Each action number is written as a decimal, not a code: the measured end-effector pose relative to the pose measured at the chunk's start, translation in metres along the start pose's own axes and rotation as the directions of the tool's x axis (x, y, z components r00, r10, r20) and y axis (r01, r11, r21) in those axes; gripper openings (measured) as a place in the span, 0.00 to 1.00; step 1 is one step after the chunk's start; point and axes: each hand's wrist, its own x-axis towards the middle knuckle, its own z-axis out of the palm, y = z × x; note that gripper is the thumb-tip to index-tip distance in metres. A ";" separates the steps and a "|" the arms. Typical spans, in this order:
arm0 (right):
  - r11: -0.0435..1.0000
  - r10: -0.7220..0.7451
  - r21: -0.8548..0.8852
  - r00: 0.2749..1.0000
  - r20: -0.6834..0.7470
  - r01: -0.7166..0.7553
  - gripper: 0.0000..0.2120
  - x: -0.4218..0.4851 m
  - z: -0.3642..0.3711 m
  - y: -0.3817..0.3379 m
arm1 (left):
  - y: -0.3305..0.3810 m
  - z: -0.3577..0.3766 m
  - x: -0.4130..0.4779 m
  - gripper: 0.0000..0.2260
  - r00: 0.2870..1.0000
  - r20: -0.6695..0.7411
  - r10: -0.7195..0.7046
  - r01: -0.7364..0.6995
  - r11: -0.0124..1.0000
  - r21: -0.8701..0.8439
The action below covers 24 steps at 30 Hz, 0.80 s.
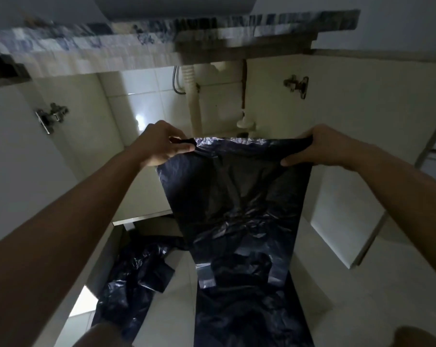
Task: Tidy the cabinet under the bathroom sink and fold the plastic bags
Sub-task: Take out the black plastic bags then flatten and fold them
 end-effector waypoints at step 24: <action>0.984 -0.178 -0.059 0.947 -0.267 0.168 0.03 0.003 0.048 0.058 | -0.001 0.035 -0.004 0.07 0.990 0.140 -0.013 0.029 0.993 -0.112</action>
